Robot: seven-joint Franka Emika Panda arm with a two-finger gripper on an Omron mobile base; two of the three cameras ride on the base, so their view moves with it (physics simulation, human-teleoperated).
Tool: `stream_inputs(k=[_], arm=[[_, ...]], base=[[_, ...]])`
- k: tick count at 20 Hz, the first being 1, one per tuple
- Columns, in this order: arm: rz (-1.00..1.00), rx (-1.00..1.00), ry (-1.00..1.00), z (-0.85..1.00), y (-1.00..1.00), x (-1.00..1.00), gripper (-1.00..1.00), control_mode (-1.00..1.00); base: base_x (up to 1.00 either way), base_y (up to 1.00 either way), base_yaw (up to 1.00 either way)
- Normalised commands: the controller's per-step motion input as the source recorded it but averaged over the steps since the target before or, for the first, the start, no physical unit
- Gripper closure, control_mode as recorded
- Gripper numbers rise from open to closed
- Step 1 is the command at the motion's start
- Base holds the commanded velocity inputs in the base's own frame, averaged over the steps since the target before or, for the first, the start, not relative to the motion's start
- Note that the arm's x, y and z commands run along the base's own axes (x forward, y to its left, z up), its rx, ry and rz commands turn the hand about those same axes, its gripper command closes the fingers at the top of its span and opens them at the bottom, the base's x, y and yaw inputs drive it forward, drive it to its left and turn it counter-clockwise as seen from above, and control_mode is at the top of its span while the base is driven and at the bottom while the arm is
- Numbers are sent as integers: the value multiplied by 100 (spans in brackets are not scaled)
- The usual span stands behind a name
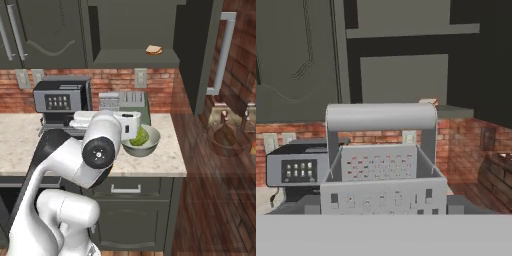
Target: Pick the cheese from the fridge and the cheese grater from the cabinet and place them next to the salad bowl.
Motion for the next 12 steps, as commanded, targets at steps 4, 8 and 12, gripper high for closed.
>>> stream_inputs(k=[4, 8, 12], arm=[[8, 0, 0, -42, 0, -31, 100, -100], [8, 0, 0, -42, 0, -24, 100, -100], [9, 0, 1, -52, 0, -2, 100, -100]], base=[[0, 0, 0], [0, 0, 0], [0, 0, 0]])
